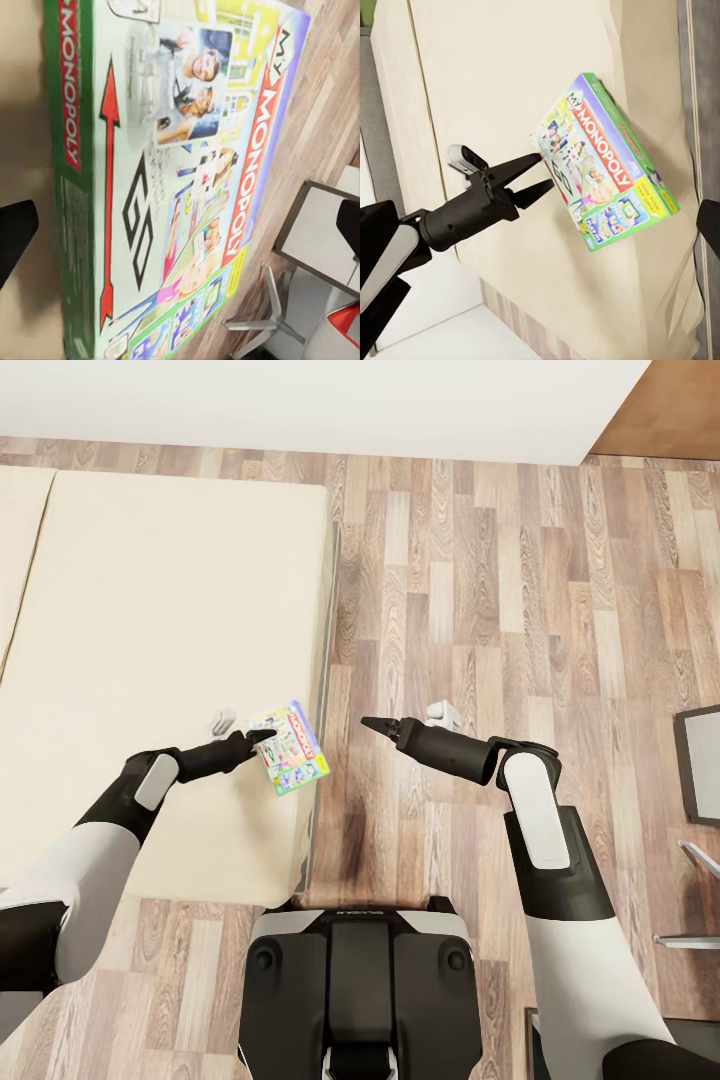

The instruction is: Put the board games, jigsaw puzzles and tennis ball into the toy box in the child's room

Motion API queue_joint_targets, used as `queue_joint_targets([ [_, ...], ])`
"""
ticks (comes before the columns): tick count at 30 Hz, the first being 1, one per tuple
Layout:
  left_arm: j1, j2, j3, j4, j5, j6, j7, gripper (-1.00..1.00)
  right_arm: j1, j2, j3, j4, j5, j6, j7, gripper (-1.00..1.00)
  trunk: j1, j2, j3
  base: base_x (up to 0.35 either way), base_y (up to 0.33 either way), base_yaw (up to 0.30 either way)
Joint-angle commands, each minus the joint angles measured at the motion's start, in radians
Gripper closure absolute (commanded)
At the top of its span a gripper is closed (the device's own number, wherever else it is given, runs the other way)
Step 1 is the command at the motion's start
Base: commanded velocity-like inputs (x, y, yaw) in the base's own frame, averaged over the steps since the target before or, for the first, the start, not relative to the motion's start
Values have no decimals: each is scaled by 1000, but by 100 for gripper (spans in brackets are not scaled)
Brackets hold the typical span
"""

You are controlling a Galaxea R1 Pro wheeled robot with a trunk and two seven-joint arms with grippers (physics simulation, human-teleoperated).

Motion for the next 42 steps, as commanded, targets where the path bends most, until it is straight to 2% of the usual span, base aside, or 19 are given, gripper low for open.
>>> queue_joint_targets([
  [1,0,-1,2,0,2,7,-2,-100,0,0,-1,-1,-3,4,-3,-100,1,-2,-1,0,0,0],
  [14,-1,1,1,0,1,8,1,-100,0,0,-1,-1,-1,3,-3,-100,1,-2,-1,0,0,0],
  [19,-1,13,1,-2,-3,6,1,-100,0,0,-1,-1,-1,2,-3,-100,1,-2,-1,0,0,0],
  [22,-1,33,0,-5,-4,7,1,-100,0,0,-1,-1,0,2,-3,-100,1,-2,-1,0,0,0],
  [27,-1,85,0,-6,-2,9,0,-100,0,0,-1,-1,1,2,-3,-100,1,-2,-1,0,0,0],
  [31,-1,102,1,-8,-1,9,-3,-100,0,0,-1,0,0,2,-3,-100,1,-2,-1,0,0,0],
  [34,-1,132,1,-9,2,18,-6,-100,0,0,-1,-1,0,2,-3,-100,1,-2,-1,0,0,0],
  [38,-1,165,1,-35,3,73,-13,-100,0,0,-1,-1,1,2,-3,-100,1,-2,-1,0,0,0],
  [41,2,189,-1,-93,2,138,-34,-100,0,-1,-1,-1,1,2,-3,-100,1,-2,-1,0,0,0],
  [42,3,205,-2,-112,3,164,-48,-100,0,-1,-1,-1,1,2,-3,-100,1,-2,-1,0,0,0],
])
